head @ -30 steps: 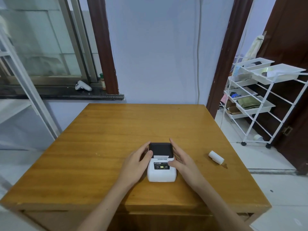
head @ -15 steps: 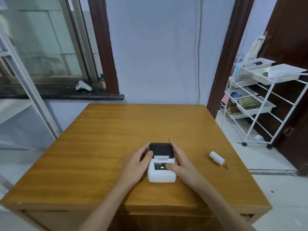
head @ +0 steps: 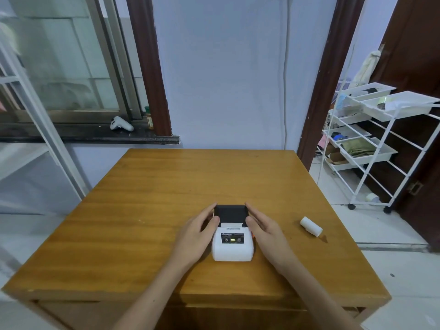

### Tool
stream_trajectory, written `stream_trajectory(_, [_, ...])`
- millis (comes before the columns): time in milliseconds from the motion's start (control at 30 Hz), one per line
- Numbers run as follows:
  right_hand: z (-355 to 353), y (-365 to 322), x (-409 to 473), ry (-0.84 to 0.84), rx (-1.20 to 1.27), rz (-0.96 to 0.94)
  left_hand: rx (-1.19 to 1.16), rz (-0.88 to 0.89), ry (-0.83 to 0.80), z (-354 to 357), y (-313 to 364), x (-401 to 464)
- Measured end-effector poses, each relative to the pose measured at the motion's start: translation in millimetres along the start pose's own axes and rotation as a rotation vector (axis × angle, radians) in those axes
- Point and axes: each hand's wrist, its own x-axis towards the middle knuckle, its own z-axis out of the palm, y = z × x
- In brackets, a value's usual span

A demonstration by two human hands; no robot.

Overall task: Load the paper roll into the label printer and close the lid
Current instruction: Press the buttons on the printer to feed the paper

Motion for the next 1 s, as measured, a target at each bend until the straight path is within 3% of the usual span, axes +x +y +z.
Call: stream_trajectory(1000, [2.0, -3.3, -1.0, 0.032, -0.030, 0.031, -0.012, 0.022, -0.032, -3.8, -1.0, -1.0])
